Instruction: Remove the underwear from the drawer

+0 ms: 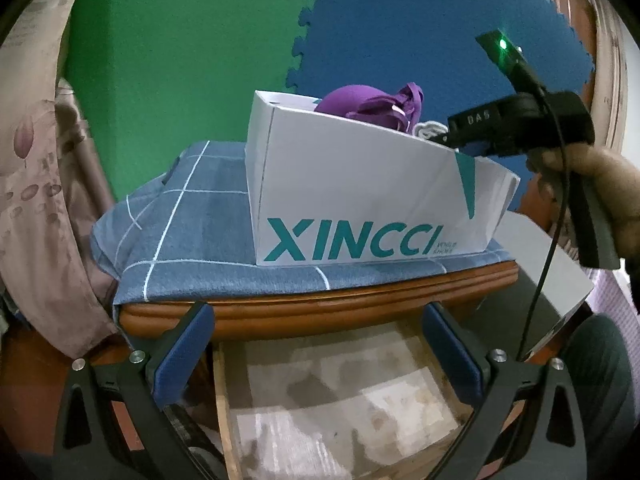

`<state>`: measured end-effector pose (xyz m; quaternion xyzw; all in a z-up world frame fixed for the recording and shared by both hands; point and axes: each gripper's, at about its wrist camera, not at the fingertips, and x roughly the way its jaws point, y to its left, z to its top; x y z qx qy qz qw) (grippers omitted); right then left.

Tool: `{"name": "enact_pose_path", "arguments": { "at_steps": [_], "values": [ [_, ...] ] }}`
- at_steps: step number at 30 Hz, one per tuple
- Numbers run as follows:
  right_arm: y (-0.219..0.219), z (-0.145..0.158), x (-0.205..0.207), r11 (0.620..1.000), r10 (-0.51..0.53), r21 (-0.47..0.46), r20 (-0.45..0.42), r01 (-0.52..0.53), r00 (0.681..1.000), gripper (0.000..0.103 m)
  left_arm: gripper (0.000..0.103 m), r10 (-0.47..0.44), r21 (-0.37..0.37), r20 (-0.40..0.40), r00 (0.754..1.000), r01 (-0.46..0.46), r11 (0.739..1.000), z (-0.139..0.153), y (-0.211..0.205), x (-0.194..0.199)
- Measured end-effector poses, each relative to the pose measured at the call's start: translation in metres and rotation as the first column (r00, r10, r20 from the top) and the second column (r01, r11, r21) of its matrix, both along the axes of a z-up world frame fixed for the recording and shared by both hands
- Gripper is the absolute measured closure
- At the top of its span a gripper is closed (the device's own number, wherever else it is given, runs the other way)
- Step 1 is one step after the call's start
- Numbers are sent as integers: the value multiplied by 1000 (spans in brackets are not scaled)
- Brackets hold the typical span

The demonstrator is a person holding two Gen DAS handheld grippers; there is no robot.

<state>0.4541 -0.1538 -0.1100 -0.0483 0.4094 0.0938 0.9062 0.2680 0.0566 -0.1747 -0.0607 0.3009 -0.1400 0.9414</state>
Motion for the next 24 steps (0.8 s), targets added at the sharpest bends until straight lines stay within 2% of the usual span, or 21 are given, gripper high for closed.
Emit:
{"name": "enact_pose_path", "arguments": {
  "at_steps": [4,6,8,10,13,15,16,18,21,24],
  "values": [
    [-4,-6,-2,1000,-7,19,-4,7,1000,49,1,18,54,-30,999,-16,998,-6,-7,1],
    [-3,-7,-6,999,17,35,-5,-17,1000,39,1,30,57,-54,998,-27,998,-2,-8,-1],
    [-6,1,-16,1000,29,10,-1,-29,1000,39,1,54,55,-90,994,-49,997,9,-9,-4],
    [-15,23,-30,1000,4,-2,63,-4,998,38,1,147,96,-69,987,-140,985,24,-11,-9],
    [-40,68,-63,997,4,70,190,-17,982,34,1,241,138,1,971,-239,961,63,-16,-13],
    [-60,100,-93,995,-62,95,304,34,951,19,1,324,247,26,946,-320,915,92,-30,-3],
    [-66,108,-103,992,-73,120,335,34,939,19,1,346,264,47,937,-346,900,106,-36,1],
    [-73,121,-116,991,-62,136,354,15,933,19,1,329,226,73,941,-337,914,130,-47,6],
    [-79,126,-128,992,-96,112,366,58,926,19,1,337,204,52,940,-340,918,148,-60,13],
    [-75,111,-119,994,-97,74,304,78,948,19,0,341,189,60,938,-346,919,163,-76,16]
  ]
}}
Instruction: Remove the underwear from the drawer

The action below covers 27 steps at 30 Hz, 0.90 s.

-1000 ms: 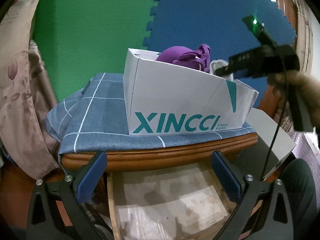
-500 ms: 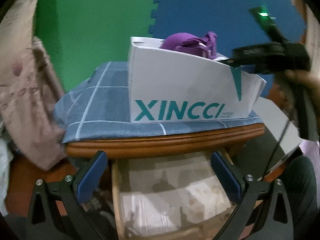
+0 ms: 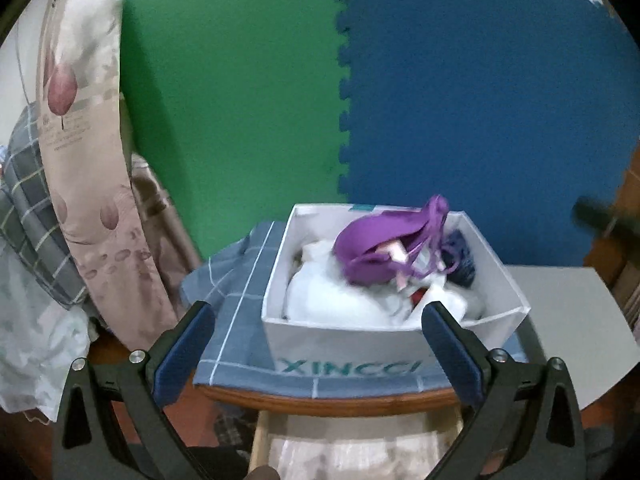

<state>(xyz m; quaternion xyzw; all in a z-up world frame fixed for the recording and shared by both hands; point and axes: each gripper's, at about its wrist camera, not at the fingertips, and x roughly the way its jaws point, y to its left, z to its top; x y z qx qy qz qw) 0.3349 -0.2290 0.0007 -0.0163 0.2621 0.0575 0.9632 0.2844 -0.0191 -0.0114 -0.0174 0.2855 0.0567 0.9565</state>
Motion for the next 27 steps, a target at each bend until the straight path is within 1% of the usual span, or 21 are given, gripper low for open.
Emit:
{"name": "enact_pose_path", "arguments": {
  "at_steps": [2,8,16,20,25,27],
  "values": [
    [-1,-11,2,1000,-4,4,-36,4,999,19,0,7,15,-5,1000,-7,1000,5,-8,2],
    [-1,-23,-6,1000,8,11,-48,-7,999,19,0,4,51,-8,1000,-3,999,12,-21,3],
    [0,-22,-9,1000,23,7,-45,-23,999,19,0,2,37,-16,1000,-1,999,7,-26,1],
    [1,-26,-9,999,33,11,-57,-32,998,19,0,-2,38,-19,1000,2,999,7,-26,0],
    [1,-30,-11,999,42,11,-61,-41,997,19,0,-9,-9,-33,999,8,1000,4,-22,-1],
    [1,-31,-12,999,43,10,-62,-42,997,19,0,-3,-14,-36,999,2,1000,3,-22,-1]
  ]
}}
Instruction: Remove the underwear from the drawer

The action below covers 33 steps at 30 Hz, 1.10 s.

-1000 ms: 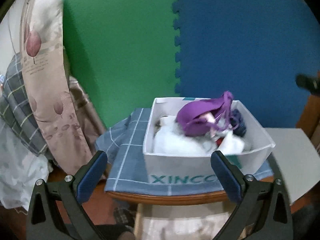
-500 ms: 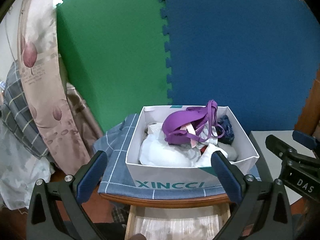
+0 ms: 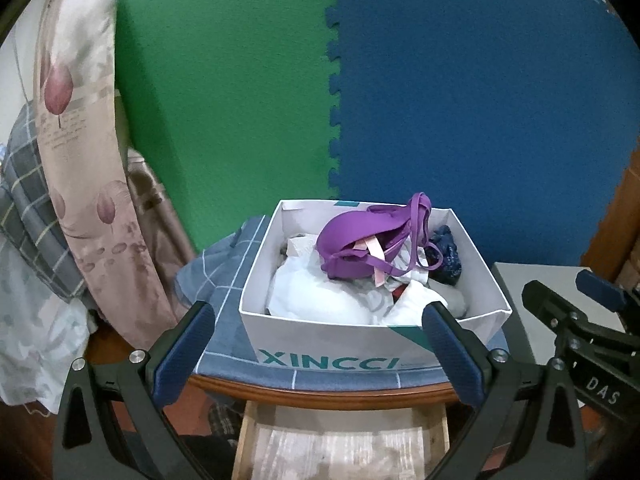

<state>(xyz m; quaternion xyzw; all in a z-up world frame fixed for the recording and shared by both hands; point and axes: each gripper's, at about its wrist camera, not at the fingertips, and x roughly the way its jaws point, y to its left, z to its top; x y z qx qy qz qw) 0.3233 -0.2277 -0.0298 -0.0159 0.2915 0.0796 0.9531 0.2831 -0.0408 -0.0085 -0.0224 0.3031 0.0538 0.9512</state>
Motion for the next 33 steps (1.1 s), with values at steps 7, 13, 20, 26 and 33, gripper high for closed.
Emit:
{"name": "enact_pose_path", "arguments": {
  "at_steps": [7,13,20,26,33],
  "values": [
    [2,0,-2,1000,5,-6,3,-4,1000,19,0,14,3,-25,1000,-14,1000,-2,1,2],
    [3,0,-2,1000,7,-5,-2,-7,1000,19,0,24,11,-41,999,-23,1000,-4,3,2],
    [4,-2,-2,1000,9,-16,-8,-9,1000,19,0,36,19,-65,997,-35,999,-7,5,0],
    [5,-11,-8,1000,18,-25,-21,-19,1000,19,0,35,21,-98,995,-33,999,-17,1,-10],
    [6,-15,-8,999,20,-32,-32,-21,999,19,0,31,32,-117,993,-28,999,-26,-5,-15]
  ]
}}
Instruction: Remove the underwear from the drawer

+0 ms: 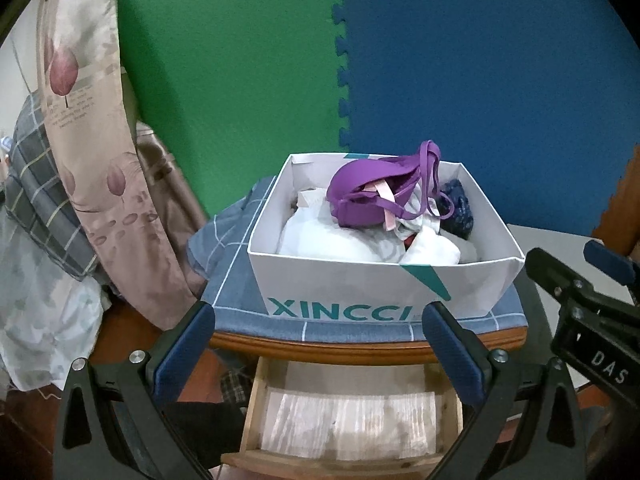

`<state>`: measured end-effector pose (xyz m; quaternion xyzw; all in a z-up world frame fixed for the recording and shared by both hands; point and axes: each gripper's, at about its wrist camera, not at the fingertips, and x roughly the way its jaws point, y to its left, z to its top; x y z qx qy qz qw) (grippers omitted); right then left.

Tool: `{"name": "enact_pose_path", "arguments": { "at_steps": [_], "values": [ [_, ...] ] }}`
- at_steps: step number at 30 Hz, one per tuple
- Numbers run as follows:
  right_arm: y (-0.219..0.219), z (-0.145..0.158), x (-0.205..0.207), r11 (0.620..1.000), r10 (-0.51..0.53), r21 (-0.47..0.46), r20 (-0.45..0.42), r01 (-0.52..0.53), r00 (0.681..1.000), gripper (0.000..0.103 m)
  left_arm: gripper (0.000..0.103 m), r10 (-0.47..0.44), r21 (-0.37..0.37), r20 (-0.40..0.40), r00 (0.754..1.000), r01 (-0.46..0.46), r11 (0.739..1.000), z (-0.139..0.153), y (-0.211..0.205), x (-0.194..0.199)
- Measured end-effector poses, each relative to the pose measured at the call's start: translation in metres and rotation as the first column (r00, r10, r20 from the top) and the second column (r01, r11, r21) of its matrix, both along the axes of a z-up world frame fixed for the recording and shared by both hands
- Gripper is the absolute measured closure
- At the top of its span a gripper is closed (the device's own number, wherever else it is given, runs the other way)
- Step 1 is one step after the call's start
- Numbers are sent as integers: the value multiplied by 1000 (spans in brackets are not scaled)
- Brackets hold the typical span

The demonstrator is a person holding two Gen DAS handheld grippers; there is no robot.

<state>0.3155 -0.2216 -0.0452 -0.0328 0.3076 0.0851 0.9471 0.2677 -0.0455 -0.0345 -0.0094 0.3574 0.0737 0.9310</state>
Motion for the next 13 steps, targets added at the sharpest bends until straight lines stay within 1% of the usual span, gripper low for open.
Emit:
{"name": "enact_pose_path", "arguments": {
  "at_steps": [4,13],
  "values": [
    [0,3,-3,1000,0,-10,14,0,1000,19,0,4,5,0,1000,-4,1000,0,-1,1],
    [-6,0,0,1000,-14,-9,4,14,1000,19,0,5,10,-19,1000,-5,1000,-6,-6,-5]
  ]
}}
